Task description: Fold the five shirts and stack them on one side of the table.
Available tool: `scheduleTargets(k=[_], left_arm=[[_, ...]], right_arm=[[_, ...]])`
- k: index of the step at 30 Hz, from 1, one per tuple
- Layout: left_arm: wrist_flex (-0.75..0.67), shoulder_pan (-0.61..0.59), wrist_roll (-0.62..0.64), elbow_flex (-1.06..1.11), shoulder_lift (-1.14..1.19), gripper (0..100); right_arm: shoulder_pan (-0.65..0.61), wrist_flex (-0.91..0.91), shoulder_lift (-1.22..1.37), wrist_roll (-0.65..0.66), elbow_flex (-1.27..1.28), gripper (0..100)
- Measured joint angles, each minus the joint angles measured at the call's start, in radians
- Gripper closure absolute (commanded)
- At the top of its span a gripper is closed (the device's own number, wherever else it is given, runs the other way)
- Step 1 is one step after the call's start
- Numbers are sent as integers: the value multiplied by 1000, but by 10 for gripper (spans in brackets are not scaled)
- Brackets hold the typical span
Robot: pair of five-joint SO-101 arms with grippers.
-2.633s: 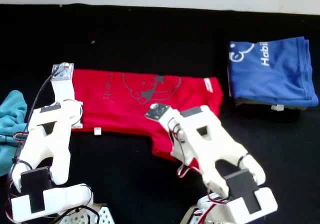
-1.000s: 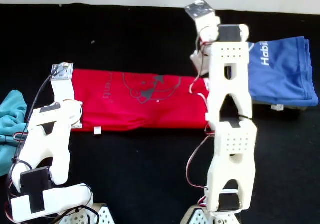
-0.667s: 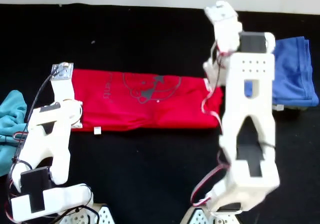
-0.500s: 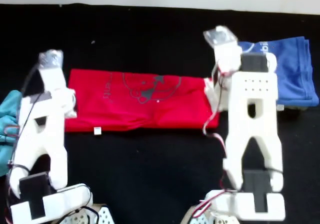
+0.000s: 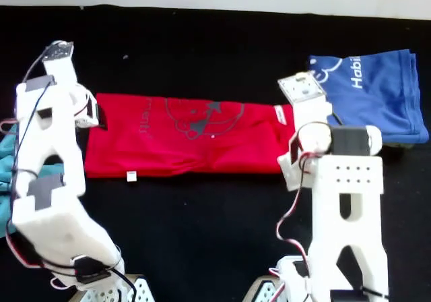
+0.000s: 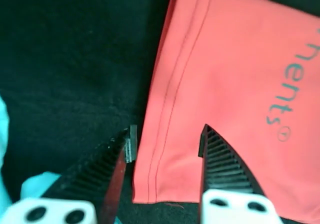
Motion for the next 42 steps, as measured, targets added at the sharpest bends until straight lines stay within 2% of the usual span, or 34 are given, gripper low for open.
scheduleTargets(k=[5, 10, 12, 14, 19, 22, 26, 27, 29, 30, 31, 36, 42], left_arm=[[127, 3, 2, -198, 238, 790], [255, 37, 2, -351, 361, 797], [311, 55, 2, -402, 388, 859], [358, 80, 2, -442, 411, 982], [394, 103, 3, -494, 454, 991], [399, 78, -3, -522, 471, 991], [428, 14, -66, -588, 482, 991], [443, -6, -81, -615, 486, 991], [477, -57, -110, -677, 493, 991], [497, -75, -120, -706, 493, 991], [520, -91, -126, -735, 493, 991], [614, -91, -132, -844, 493, 991], [637, -54, -132, -844, 454, 991]], right_arm=[[0, 0, -77, 0, 58, 808], [0, 0, -138, 0, 124, 808], [0, 0, -158, 0, 144, 808], [0, 0, -180, 0, 160, 808], [20, 0, -256, 0, 218, 808], [78, -14, -310, 8, 288, 808], [212, -94, -364, 81, 430, 816], [253, -124, -373, 100, 471, 844], [319, -189, -381, 135, 555, 980], [348, -219, -385, 152, 597, 997], [373, -249, -388, 164, 634, 973], [459, -374, -390, 204, 784, 992], [585, -635, -390, 212, 993, 992]])
